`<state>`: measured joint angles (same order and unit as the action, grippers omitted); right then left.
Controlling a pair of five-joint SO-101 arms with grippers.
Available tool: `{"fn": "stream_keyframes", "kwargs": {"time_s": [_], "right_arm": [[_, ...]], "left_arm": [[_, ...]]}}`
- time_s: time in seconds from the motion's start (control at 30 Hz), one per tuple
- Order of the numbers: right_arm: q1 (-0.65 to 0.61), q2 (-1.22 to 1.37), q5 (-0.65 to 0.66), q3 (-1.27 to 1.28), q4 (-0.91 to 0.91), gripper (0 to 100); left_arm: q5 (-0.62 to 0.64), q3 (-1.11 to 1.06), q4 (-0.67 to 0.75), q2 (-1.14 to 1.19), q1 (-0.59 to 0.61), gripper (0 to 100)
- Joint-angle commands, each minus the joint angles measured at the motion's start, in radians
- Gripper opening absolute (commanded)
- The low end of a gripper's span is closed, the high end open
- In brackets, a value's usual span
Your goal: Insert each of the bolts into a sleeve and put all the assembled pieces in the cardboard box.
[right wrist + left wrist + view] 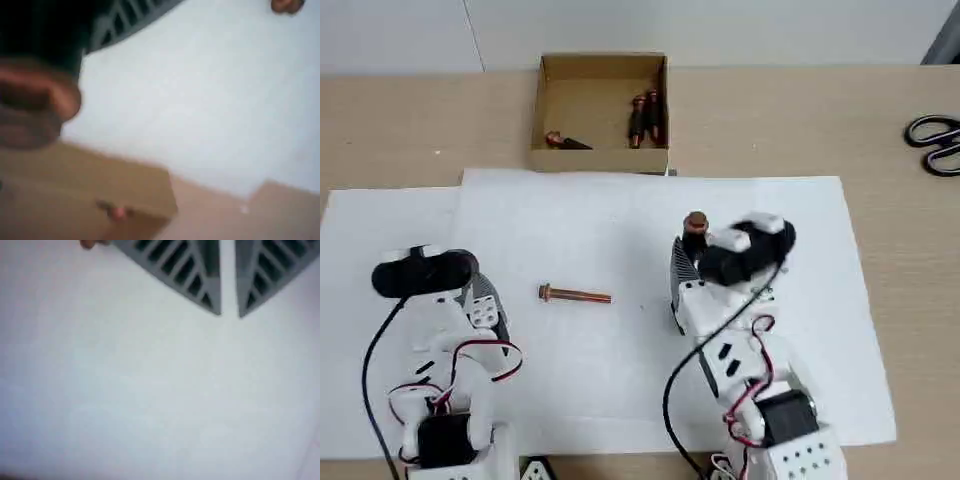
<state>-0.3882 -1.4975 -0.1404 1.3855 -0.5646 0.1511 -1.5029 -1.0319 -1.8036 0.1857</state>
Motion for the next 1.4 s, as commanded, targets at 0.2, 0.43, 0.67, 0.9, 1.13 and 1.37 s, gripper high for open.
{"fn": "stream_keyframes", "kwargs": {"time_s": [0.2,0.43,0.67,0.9,1.13,1.37], "right_arm": [[0.01,0.624,-0.018,-0.345,0.074,0.2],[0.012,1.098,-0.018,-0.766,0.076,0.2],[0.01,1.535,-0.014,-1.263,0.073,0.2],[0.01,1.92,-0.011,-1.798,0.07,0.3],[0.01,2.287,0.003,-2.254,0.068,0.3],[0.01,2.597,0.038,-2.513,0.042,0.3]], "left_arm": [[-0.006,-0.021,0.018,-0.009,0.003,1],[-0.006,-0.021,0.018,-0.009,0.006,1],[-0.006,-0.021,0.018,-0.009,0.006,1],[-0.025,-0.021,0.018,-0.009,0.006,1],[-0.118,-0.024,0.018,-0.009,0.006,1],[-0.149,-0.025,0.018,-0.009,0.006,1]]}}
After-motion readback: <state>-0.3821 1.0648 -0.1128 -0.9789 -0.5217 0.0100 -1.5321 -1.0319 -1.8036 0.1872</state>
